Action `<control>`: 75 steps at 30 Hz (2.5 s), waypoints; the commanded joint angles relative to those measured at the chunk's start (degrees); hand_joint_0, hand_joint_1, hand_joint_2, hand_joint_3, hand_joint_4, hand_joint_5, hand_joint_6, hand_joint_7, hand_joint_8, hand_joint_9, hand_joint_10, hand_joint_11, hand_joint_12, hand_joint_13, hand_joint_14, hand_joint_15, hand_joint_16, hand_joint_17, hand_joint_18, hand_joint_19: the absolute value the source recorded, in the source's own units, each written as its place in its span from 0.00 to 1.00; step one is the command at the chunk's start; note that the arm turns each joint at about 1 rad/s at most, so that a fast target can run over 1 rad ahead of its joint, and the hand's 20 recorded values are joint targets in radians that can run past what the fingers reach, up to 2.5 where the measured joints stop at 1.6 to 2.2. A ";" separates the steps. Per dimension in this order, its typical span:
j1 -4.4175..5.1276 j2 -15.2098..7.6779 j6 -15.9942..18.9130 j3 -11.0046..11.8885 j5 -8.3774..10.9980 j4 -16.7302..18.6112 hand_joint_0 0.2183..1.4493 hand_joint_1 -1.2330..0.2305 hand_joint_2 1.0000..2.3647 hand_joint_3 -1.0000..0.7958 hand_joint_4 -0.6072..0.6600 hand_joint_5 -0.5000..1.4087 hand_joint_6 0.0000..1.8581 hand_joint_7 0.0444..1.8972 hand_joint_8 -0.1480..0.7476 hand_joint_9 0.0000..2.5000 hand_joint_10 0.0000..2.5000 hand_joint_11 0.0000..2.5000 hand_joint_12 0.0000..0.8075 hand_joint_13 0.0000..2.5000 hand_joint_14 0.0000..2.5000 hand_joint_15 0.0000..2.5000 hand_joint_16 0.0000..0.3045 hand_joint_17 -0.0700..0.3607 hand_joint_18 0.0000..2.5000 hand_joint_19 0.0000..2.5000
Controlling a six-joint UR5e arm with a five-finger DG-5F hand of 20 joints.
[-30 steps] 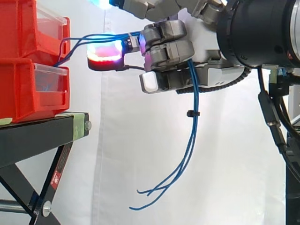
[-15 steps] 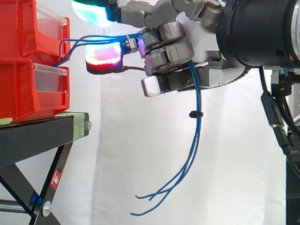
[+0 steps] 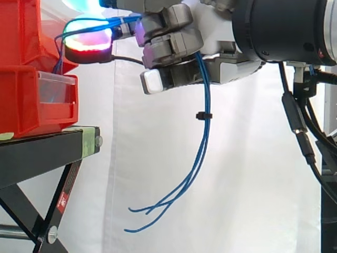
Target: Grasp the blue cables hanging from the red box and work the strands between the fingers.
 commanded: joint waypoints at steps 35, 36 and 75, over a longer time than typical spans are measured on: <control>-0.01 -0.01 17.99 -0.01 -3.85 -3.77 0.60 0.36 0.01 0.33 0.59 0.41 0.09 0.68 0.58 0.62 1.00 1.00 0.67 0.70 1.00 0.63 0.65 0.51 0.82 0.32; 0.08 -0.01 18.16 -0.01 -3.85 -3.86 0.55 0.37 0.01 0.29 0.60 0.41 0.08 0.69 0.58 0.62 1.00 1.00 0.67 0.70 1.00 0.63 0.65 0.51 0.82 0.32; 0.08 -0.01 22.21 -0.01 -5.43 -8.51 0.90 0.37 0.01 0.59 0.48 0.54 0.00 0.74 0.58 0.62 1.00 1.00 0.67 0.70 1.00 0.63 0.65 0.51 0.82 0.32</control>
